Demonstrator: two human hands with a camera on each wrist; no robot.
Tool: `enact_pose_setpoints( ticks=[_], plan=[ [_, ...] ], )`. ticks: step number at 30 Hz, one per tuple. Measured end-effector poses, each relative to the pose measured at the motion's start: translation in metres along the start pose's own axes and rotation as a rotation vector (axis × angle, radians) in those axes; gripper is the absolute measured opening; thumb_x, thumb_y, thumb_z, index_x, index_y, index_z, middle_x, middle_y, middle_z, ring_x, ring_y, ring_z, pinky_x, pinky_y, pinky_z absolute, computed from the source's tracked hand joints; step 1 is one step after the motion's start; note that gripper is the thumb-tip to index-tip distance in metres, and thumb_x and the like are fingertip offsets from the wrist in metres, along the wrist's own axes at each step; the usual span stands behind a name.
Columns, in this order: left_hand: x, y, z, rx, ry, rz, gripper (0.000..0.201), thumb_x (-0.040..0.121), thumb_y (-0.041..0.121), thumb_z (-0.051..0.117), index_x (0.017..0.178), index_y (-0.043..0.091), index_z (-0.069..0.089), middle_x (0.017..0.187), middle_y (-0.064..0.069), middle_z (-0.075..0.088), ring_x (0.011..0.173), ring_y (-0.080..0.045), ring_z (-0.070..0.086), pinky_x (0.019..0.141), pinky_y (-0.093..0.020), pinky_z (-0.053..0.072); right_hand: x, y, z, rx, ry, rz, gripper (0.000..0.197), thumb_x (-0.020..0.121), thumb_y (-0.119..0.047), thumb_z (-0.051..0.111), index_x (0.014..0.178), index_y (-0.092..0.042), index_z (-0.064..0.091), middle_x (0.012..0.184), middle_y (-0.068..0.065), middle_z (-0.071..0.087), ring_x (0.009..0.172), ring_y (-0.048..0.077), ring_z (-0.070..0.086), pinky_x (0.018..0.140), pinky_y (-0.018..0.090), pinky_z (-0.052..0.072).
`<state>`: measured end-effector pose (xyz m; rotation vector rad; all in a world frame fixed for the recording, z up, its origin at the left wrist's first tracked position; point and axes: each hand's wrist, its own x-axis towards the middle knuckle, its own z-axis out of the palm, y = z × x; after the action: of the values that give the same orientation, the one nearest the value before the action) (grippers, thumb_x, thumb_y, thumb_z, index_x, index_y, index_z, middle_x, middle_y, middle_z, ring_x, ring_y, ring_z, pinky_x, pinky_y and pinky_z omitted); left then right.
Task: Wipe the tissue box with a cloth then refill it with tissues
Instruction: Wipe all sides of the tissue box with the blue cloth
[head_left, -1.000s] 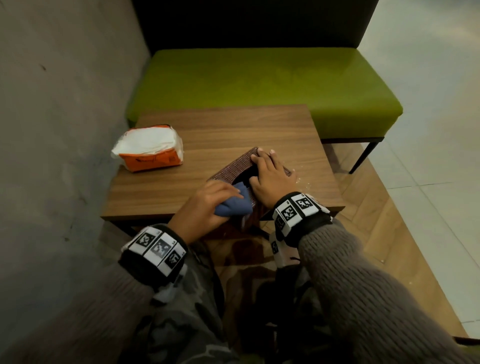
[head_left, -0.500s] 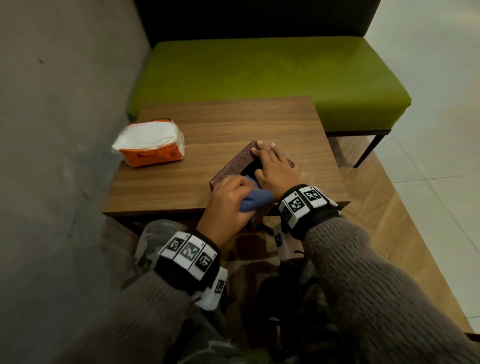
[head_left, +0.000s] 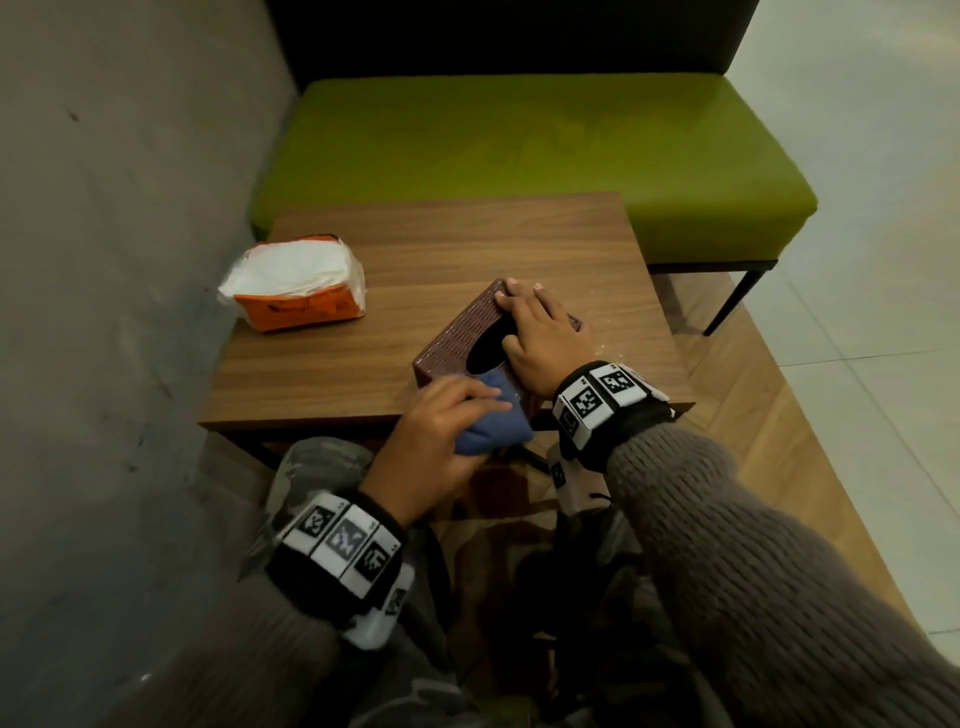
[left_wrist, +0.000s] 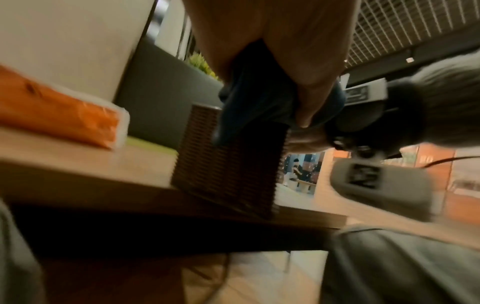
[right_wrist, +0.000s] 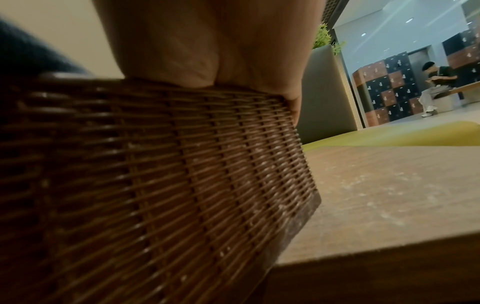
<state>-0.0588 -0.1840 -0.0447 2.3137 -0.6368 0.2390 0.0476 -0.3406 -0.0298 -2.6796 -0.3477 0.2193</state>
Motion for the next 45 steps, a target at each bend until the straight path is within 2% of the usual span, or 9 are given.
enact_pose_setpoints(
  ticks=[5, 10, 17, 24, 28, 31, 35, 41, 45],
  plan=[
    [0.017, -0.023, -0.012, 0.02, 0.247, -0.237, 0.031, 0.069, 0.006, 0.069, 0.099, 0.002, 0.067, 0.102, -0.013, 0.062, 0.098, -0.016, 0.051, 0.083, -0.037, 0.044, 0.001, -0.002, 0.001, 0.006, 0.002, 0.009, 0.055, 0.093, -0.024, 0.039, 0.147, -0.029, 0.027, 0.16, -0.016, 0.009, 0.147, 0.01, 0.002, 0.11, 0.06, 0.014],
    [-0.005, 0.008, 0.004, -0.046, 0.021, -0.002, 0.034, 0.074, 0.014, 0.064, 0.106, 0.008, 0.068, 0.109, -0.007, 0.061, 0.107, -0.014, 0.05, 0.094, -0.024, 0.038, 0.003, -0.002, 0.001, 0.004, 0.0, -0.003, 0.055, 0.093, -0.023, 0.038, 0.147, -0.03, 0.027, 0.159, -0.017, 0.009, 0.147, 0.011, 0.002, 0.11, 0.062, 0.013],
    [0.027, -0.041, -0.024, -0.067, 0.257, -0.35, 0.032, 0.075, 0.007, 0.073, 0.106, 0.002, 0.066, 0.107, -0.009, 0.062, 0.1, -0.021, 0.06, 0.086, -0.024, 0.046, 0.007, -0.001, 0.001, -0.009, -0.017, -0.008, 0.056, 0.094, -0.024, 0.038, 0.148, -0.029, 0.025, 0.16, -0.015, 0.008, 0.147, 0.011, 0.001, 0.111, 0.063, 0.009],
    [0.009, -0.012, -0.012, 0.009, 0.223, -0.271, 0.027, 0.071, 0.019, 0.068, 0.092, 0.003, 0.069, 0.096, -0.009, 0.063, 0.093, -0.015, 0.053, 0.079, -0.021, 0.039, 0.014, 0.007, -0.005, -0.136, 0.092, -0.078, 0.047, 0.096, -0.029, 0.045, 0.143, -0.034, 0.038, 0.159, -0.003, 0.018, 0.148, 0.02, 0.009, 0.114, 0.059, 0.008],
    [0.007, -0.005, -0.004, 0.023, 0.193, -0.246, 0.021, 0.069, 0.017, 0.071, 0.085, 0.005, 0.069, 0.092, -0.006, 0.063, 0.09, -0.013, 0.052, 0.076, -0.011, 0.033, -0.008, 0.003, -0.009, 0.033, 0.381, 0.122, 0.057, 0.091, -0.033, 0.056, 0.142, -0.016, 0.038, 0.144, 0.014, 0.04, 0.134, 0.032, 0.035, 0.109, 0.048, 0.027],
    [0.011, -0.003, 0.002, -0.117, 0.321, -0.34, 0.027, 0.071, 0.022, 0.071, 0.093, 0.006, 0.07, 0.095, -0.002, 0.061, 0.092, -0.016, 0.056, 0.078, -0.012, 0.04, -0.038, -0.006, 0.009, 0.216, 0.291, 0.312, 0.064, 0.092, -0.038, 0.053, 0.142, -0.004, 0.031, 0.136, 0.018, 0.043, 0.127, 0.034, 0.041, 0.103, 0.046, 0.037],
    [0.009, 0.012, 0.001, -0.059, 0.057, -0.087, 0.036, 0.074, 0.029, 0.061, 0.099, 0.004, 0.069, 0.098, -0.008, 0.063, 0.097, -0.013, 0.05, 0.087, -0.006, 0.032, -0.041, 0.001, 0.027, 0.338, 0.282, 0.295, 0.062, 0.091, -0.036, 0.052, 0.144, -0.009, 0.033, 0.132, 0.017, 0.051, 0.122, 0.034, 0.047, 0.098, 0.044, 0.041],
    [0.051, -0.048, -0.029, -0.138, 0.154, -0.345, 0.034, 0.075, 0.027, 0.068, 0.1, 0.004, 0.068, 0.107, -0.01, 0.062, 0.102, -0.025, 0.058, 0.09, -0.046, 0.047, -0.024, 0.01, 0.017, 0.405, 0.16, 0.13, 0.064, 0.086, -0.028, 0.063, 0.144, -0.015, 0.041, 0.138, 0.009, 0.053, 0.124, 0.026, 0.05, 0.102, 0.038, 0.042],
    [0.04, -0.032, -0.005, -0.027, 0.126, -0.179, 0.038, 0.073, 0.024, 0.064, 0.108, 0.009, 0.067, 0.111, -0.01, 0.062, 0.108, -0.024, 0.054, 0.095, -0.04, 0.044, -0.015, 0.012, 0.015, 0.432, 0.186, 0.141, 0.059, 0.089, -0.026, 0.062, 0.143, -0.015, 0.042, 0.141, 0.01, 0.051, 0.127, 0.026, 0.049, 0.104, 0.036, 0.039]
  ],
)
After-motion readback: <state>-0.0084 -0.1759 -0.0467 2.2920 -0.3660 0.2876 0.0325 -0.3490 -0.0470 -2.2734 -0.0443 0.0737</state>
